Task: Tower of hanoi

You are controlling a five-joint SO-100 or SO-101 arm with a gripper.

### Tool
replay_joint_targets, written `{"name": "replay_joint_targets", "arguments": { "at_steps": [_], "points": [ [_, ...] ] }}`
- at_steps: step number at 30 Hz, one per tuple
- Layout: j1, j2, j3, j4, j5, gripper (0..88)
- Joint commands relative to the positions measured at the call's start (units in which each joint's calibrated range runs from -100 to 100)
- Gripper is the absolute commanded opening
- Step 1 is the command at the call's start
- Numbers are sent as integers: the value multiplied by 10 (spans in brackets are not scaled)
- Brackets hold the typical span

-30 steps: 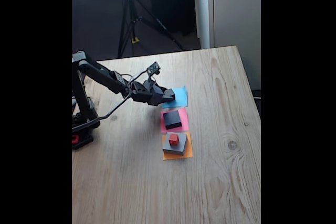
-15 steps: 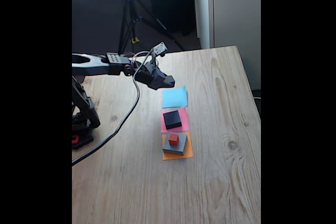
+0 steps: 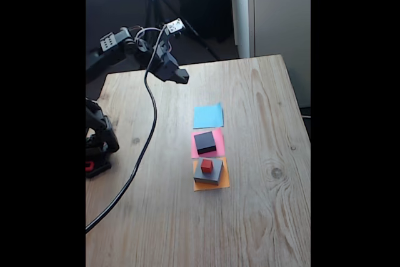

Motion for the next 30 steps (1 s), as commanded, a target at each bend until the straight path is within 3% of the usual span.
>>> {"name": "replay_joint_targets", "arguments": {
  "at_steps": [1,8,17,30],
  "points": [
    [20,-37,-110,74,15,65],
    [50,-66,-153,128,-9,67],
    [92,-112,-60,115,40,64],
    [166,-193,359,-182,145,68]
  ]
}}
